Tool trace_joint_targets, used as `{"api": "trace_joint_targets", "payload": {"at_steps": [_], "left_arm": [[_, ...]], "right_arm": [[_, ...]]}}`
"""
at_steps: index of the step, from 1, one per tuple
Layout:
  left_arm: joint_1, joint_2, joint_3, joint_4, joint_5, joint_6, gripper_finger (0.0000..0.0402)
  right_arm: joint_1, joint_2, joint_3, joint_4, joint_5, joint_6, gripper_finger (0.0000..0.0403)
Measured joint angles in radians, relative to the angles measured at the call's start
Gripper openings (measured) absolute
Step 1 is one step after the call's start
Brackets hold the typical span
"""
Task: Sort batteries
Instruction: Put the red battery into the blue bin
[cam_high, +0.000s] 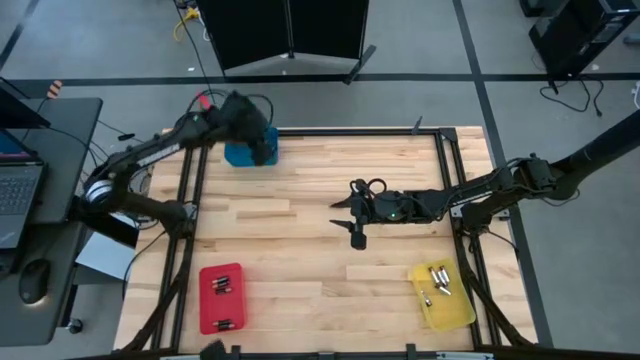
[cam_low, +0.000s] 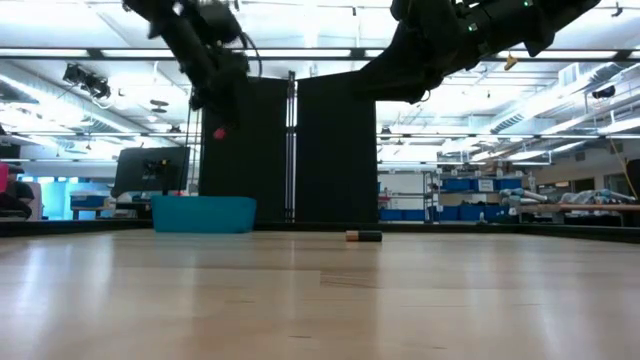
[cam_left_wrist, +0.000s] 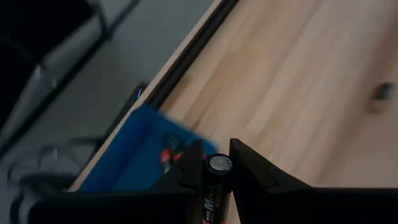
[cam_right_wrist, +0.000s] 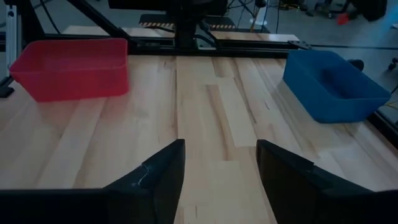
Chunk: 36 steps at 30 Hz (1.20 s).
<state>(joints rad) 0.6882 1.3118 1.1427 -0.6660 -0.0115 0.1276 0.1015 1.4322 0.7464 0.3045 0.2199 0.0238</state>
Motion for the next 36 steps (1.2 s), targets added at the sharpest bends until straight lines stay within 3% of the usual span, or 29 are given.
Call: {"api": "trace_joint_targets", "payload": {"at_steps": [8,18,24,36], "left_arm": [[0.150,0.295,0.151,-0.151,0.004,0.024,0.0056],[0.197,0.544,0.181,-0.135,0.004,0.031,0.0056],[0.197,0.612,0.181,-0.128,0.005,0.029,0.0056],[0.195,0.616,0.181,-0.128,0.007,0.021,0.0063]], "right_arm": [[0.000,0.000,0.000,-0.010,0.000,0.000,0.0204],[0.019,0.000,0.000,-0.022,-0.003,0.000,0.0201],[0.027,0.000,0.000,-0.022,-0.003,0.007,0.0200],[0.027,0.001,0.000,-0.021,-0.003,0.011,0.0200]]}}
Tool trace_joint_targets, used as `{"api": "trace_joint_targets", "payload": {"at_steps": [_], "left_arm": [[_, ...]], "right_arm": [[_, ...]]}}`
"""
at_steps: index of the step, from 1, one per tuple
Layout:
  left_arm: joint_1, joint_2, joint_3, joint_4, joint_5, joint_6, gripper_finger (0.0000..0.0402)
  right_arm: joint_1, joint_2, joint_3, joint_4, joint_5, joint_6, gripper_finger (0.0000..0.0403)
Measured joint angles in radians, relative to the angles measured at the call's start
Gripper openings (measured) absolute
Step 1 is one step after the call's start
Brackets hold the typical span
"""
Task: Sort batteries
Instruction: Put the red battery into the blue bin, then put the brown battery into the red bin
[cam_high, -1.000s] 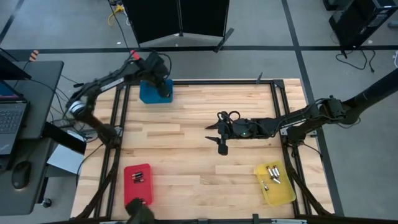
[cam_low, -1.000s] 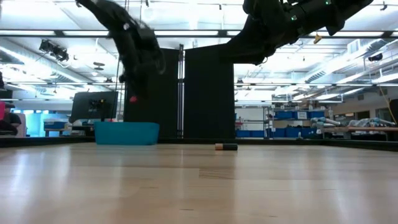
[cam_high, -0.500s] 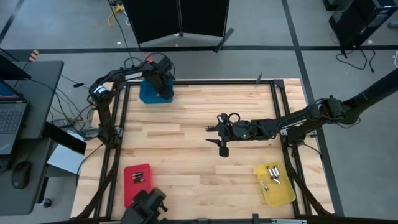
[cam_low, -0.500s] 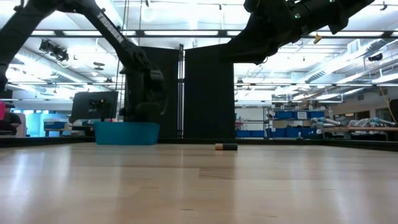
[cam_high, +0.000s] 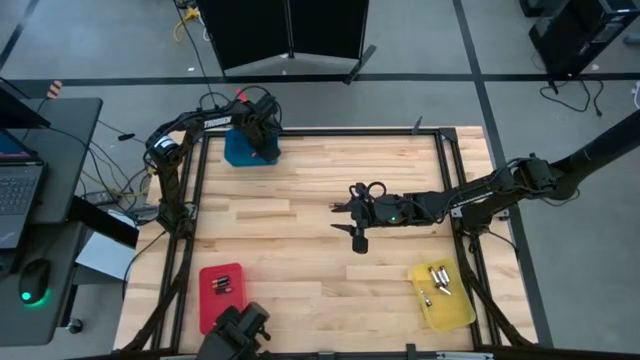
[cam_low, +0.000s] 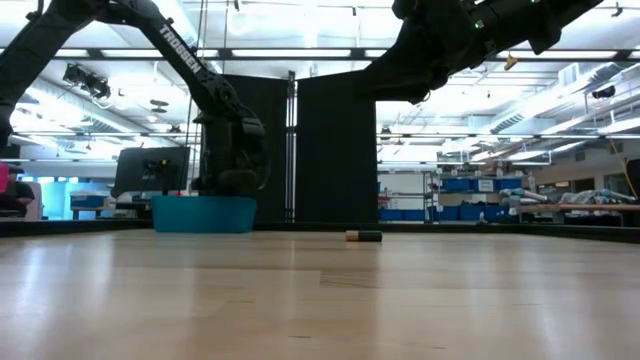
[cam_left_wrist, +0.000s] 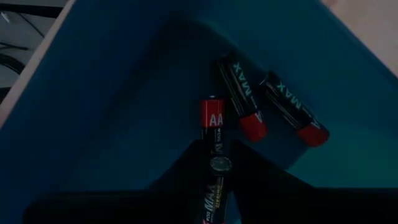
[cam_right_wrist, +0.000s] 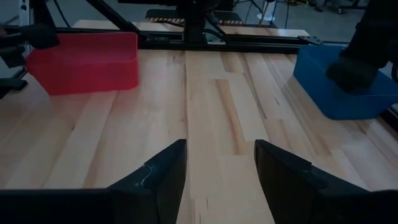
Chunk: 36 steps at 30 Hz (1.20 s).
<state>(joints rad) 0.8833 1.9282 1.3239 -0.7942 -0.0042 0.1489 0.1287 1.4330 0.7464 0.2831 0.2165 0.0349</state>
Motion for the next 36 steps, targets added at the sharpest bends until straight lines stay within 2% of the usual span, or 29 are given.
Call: {"api": "trace_joint_targets", "payload": {"at_steps": [9,15,24,27,31,36], "left_arm": [[-0.001,0.000,0.000,0.009,0.001,-0.003,0.0119],[-0.003,-0.032,0.000,0.043,-0.001,-0.003,0.0125],[-0.027,-0.144,0.000,0.066,-0.004,-0.002,0.0127],[-0.037,-0.185,0.000,0.098,0.012,0.000,0.0127],[-0.063,-0.240,-0.016,0.182,0.094,0.000,0.0127],[-0.108,-0.325,-0.140,0.382,0.130,-0.016,0.0127]], "right_arm": [[0.000,0.000,0.000,0.000,0.000,0.000,0.0199],[0.000,0.000,0.000,-0.001,0.000,0.000,0.0199],[0.000,0.000,0.000,-0.001,0.001,0.000,0.0204],[0.000,0.000,0.000,-0.001,0.001,0.000,0.0207],[-0.005,0.000,0.000,-0.001,0.003,-0.001,0.0213],[-0.026,0.000,0.000,-0.004,0.003,-0.002,0.0223]]}}
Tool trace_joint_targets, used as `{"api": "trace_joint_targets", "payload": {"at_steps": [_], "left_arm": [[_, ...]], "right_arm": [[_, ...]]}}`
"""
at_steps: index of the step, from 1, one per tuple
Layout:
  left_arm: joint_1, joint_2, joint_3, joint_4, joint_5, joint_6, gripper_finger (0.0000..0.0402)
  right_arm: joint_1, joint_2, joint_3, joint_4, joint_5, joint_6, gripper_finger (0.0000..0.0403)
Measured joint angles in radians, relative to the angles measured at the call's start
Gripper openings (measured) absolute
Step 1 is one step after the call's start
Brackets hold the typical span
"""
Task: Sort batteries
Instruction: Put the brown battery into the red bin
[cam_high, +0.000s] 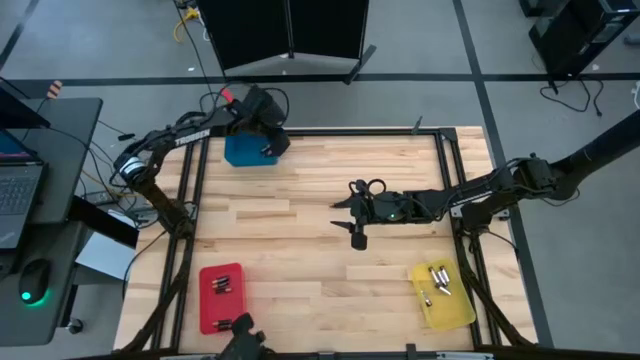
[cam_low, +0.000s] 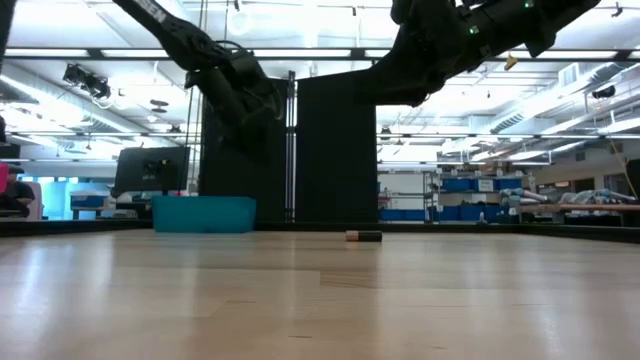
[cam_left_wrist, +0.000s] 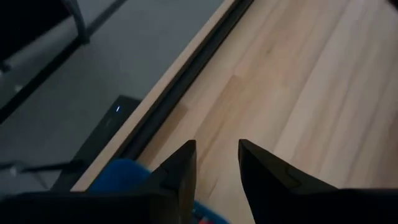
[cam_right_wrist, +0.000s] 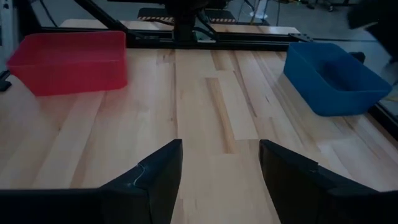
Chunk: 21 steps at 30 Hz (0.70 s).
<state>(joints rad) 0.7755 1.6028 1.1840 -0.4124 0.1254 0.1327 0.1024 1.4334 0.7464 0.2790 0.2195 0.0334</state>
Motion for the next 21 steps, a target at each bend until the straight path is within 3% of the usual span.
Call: {"api": "trace_joint_targets", "payload": {"at_steps": [7,14,21], "left_arm": [[-0.080,-0.130,-0.241,0.255,0.010,-0.039,0.0127],[-0.182,-0.250,-0.496,0.549,0.015,-0.069,0.0127],[-0.310,-0.346,-0.693,0.868,0.150,-0.096,0.0127]], "right_arm": [[-0.042,0.016,0.000,-0.002,0.000,0.001,0.0228],[-0.118,0.127,0.000,-0.003,-0.054,0.027,0.0215],[-0.191,0.173,0.000,-0.096,-0.130,0.006,0.0208]]}}
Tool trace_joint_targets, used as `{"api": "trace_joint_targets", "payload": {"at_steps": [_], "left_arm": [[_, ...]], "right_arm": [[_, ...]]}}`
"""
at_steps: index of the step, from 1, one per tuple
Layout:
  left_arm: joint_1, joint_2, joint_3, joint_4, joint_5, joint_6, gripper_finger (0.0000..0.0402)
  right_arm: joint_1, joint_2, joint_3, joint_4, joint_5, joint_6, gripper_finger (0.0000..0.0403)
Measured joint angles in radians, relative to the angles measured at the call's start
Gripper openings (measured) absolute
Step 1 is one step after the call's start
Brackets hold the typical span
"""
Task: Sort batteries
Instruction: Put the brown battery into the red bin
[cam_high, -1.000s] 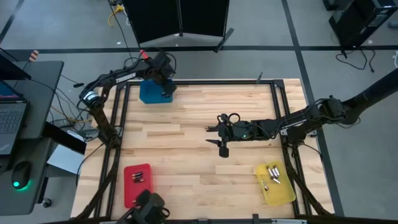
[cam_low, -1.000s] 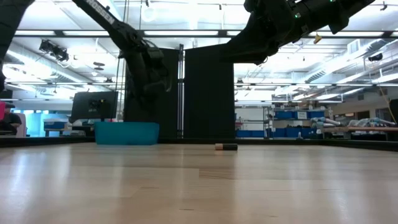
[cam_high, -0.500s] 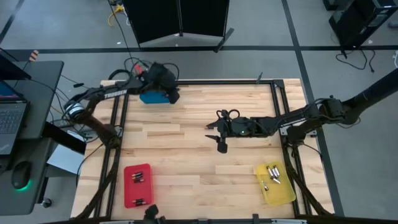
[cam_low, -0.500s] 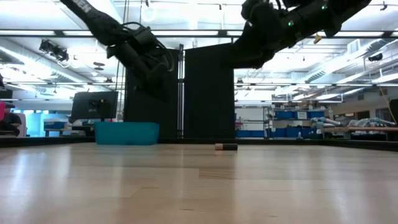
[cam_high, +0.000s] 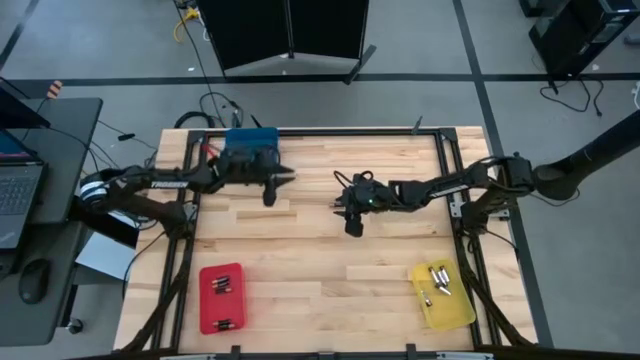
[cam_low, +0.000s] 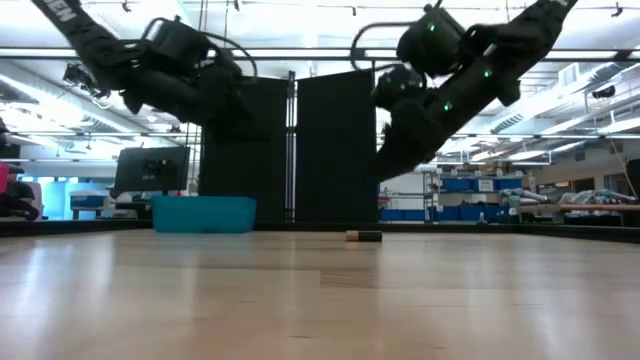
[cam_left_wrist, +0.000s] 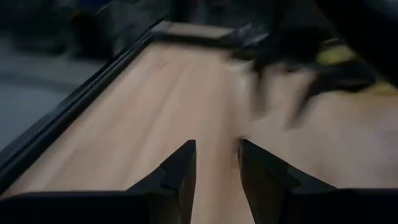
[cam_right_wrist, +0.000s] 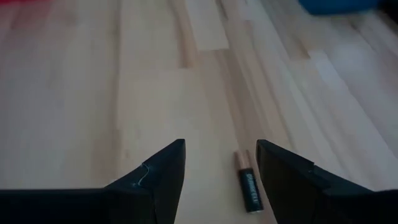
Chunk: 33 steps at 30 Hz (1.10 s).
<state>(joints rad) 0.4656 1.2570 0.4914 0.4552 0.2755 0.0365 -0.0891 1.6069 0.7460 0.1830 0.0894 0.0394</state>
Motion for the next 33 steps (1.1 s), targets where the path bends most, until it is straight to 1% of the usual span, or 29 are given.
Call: {"api": "trace_joint_targets", "payload": {"at_steps": [4,6,10,15,19,21,23,28,29,31,33], "left_arm": [[-0.081,-0.001,-0.082,0.168,0.091,-0.002,0.0127],[-0.120,0.002,-0.101,0.208,0.101,0.005,0.0127],[-0.187,0.006,-0.134,0.238,0.102,0.000,0.0127],[-0.261,0.007,-0.137,0.257,0.096,0.001,0.0127],[-0.311,0.007,-0.137,0.291,0.032,0.009,0.0127],[-0.327,0.007,-0.137,0.304,0.021,0.010,0.0127],[-0.339,0.007,-0.137,0.308,0.017,0.010,0.0127],[-0.365,0.007,-0.136,0.312,-0.002,0.009,0.0127],[-0.370,0.007,-0.137,0.312,-0.014,0.006,0.0127],[-0.377,0.007,-0.137,0.312,-0.042,-0.013,0.0127],[-0.384,0.007,-0.136,0.310,-0.108,-0.063,0.0127]], "right_arm": [[-0.036,0.030,0.000,-0.013,-0.013,0.006,0.0209],[-0.050,0.054,0.000,-0.019,-0.018,-0.003,0.0208],[-0.066,0.112,0.000,-0.018,-0.047,-0.006,0.0203],[-0.078,0.178,0.000,0.001,-0.034,-0.014,0.0195],[-0.088,0.211,0.002,0.041,-0.043,-0.014,0.0186],[-0.088,0.218,0.002,0.043,-0.046,-0.011,0.0174],[-0.088,0.219,0.003,0.043,-0.046,-0.006,0.0153],[-0.079,0.205,0.003,0.037,-0.046,-0.014,0.0070],[-0.076,0.204,0.003,0.037,-0.048,-0.016,0.0058],[-0.066,0.199,0.002,0.037,-0.048,-0.017,0.0058],[-0.048,0.197,0.000,0.044,-0.044,-0.031,0.0058]]}}
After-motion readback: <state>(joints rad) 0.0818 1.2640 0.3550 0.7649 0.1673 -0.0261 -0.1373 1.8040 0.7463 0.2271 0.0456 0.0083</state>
